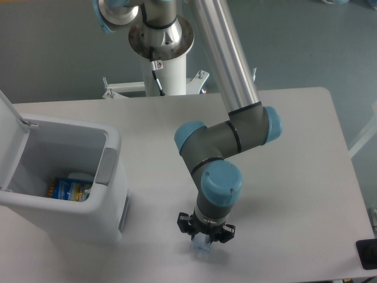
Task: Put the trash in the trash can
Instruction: 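Lower the gripper and grasp the bottle at its cap end, then lift the bottle and carry it over the trash bin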
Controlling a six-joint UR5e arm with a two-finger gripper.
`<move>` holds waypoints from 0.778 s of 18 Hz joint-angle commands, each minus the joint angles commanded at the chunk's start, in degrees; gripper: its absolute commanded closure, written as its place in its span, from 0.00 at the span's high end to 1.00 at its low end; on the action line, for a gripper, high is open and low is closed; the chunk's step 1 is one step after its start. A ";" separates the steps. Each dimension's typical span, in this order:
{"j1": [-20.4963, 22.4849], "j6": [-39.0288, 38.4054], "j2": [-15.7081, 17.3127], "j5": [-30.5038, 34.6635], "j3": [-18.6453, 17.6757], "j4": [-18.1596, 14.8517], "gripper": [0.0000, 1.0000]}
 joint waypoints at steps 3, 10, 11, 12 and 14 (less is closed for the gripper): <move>1.32 0.00 1.41 -5.26 4.12 0.09 0.13; 1.06 -2.36 9.05 -20.20 9.77 2.10 0.13; 0.97 -3.68 10.19 -22.75 9.77 3.50 0.13; 0.80 -4.39 11.07 -25.13 9.68 4.73 0.13; 0.44 -5.44 12.48 -30.22 9.59 6.41 0.13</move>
